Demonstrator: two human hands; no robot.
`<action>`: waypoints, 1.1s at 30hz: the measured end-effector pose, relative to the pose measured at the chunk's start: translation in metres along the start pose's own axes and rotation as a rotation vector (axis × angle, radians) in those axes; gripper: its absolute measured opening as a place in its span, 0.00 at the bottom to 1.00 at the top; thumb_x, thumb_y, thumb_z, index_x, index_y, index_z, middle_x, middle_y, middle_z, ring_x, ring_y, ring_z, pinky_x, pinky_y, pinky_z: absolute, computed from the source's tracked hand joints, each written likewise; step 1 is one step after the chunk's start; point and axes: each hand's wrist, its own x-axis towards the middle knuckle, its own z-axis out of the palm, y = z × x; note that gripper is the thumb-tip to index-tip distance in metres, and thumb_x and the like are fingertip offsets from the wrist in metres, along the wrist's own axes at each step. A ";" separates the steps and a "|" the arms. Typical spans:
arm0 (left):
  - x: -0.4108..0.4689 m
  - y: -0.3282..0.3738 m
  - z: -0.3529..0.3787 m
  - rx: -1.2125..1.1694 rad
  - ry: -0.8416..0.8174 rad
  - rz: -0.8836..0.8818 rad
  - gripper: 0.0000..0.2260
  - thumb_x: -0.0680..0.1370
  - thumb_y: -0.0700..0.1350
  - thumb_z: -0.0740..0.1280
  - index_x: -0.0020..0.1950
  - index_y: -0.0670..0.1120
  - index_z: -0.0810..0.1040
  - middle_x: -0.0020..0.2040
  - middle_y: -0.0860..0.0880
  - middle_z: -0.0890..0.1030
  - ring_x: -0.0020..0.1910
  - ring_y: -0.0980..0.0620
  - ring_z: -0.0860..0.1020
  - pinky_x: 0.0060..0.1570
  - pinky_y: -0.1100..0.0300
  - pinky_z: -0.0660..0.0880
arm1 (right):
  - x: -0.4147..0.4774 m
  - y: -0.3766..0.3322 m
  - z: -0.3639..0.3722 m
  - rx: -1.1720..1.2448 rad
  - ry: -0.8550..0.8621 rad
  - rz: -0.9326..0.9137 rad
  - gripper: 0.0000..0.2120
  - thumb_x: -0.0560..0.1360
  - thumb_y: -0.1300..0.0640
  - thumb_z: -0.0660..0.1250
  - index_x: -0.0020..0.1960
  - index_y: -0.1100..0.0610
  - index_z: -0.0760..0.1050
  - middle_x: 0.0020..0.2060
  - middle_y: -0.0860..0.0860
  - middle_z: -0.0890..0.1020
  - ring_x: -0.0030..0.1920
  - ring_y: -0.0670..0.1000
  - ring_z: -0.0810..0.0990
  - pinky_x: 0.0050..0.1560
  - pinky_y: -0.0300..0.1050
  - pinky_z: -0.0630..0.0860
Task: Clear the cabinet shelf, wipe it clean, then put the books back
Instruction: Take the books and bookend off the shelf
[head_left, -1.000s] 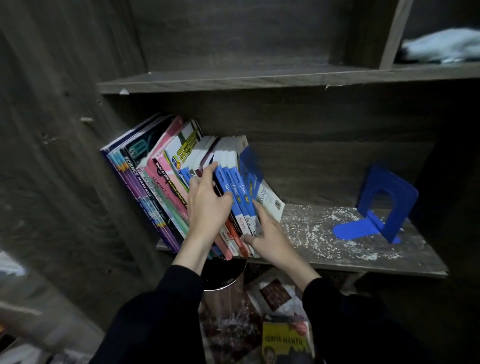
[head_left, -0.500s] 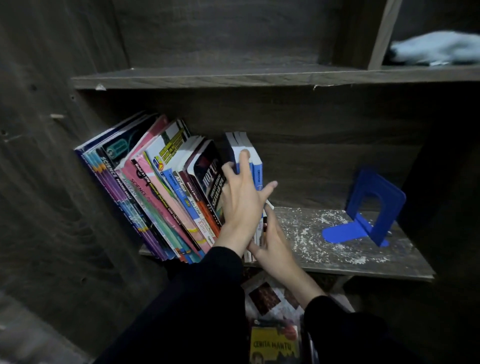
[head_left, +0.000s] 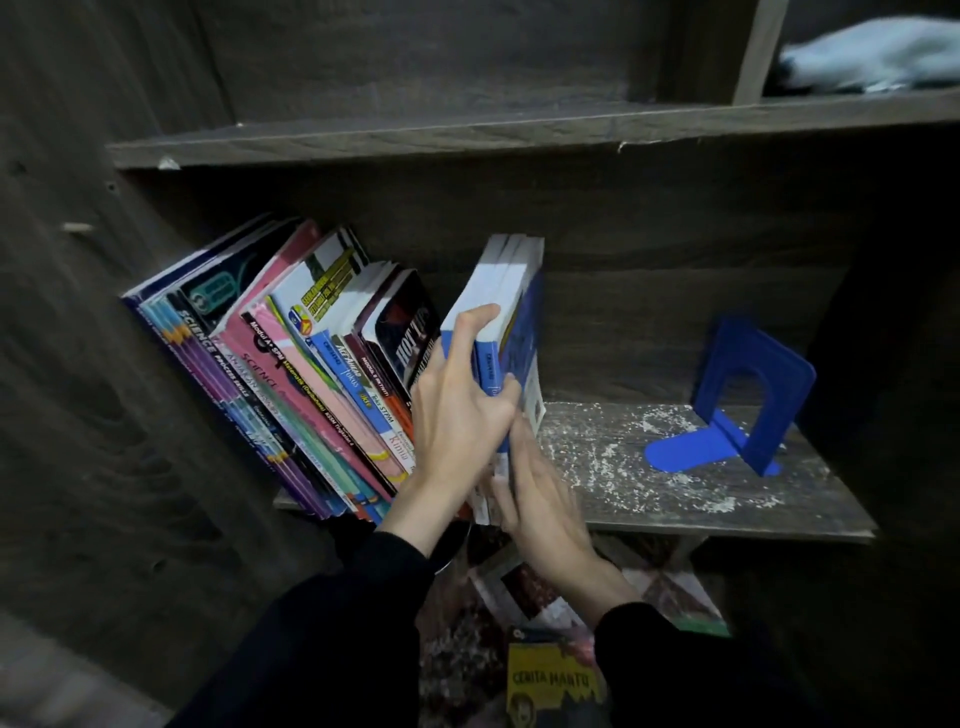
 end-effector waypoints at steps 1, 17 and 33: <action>-0.001 0.007 -0.007 -0.021 0.003 0.014 0.26 0.70 0.40 0.71 0.61 0.59 0.67 0.43 0.48 0.78 0.37 0.49 0.77 0.40 0.52 0.77 | -0.004 -0.002 -0.008 -0.003 0.018 -0.016 0.36 0.78 0.41 0.53 0.68 0.30 0.26 0.78 0.50 0.48 0.76 0.54 0.57 0.70 0.54 0.64; -0.074 -0.003 -0.082 -0.696 -0.244 -0.847 0.18 0.68 0.29 0.70 0.49 0.50 0.74 0.38 0.50 0.83 0.32 0.50 0.82 0.25 0.58 0.76 | -0.098 0.056 -0.080 0.917 -0.585 0.441 0.42 0.67 0.53 0.76 0.67 0.25 0.55 0.68 0.28 0.60 0.70 0.40 0.65 0.62 0.37 0.71; -0.204 -0.160 0.095 -0.198 -0.787 -1.030 0.26 0.74 0.24 0.58 0.71 0.41 0.68 0.60 0.40 0.75 0.50 0.45 0.74 0.25 0.73 0.68 | -0.166 0.138 0.040 0.589 -0.716 0.934 0.42 0.71 0.75 0.68 0.77 0.53 0.54 0.63 0.69 0.74 0.43 0.50 0.80 0.37 0.30 0.74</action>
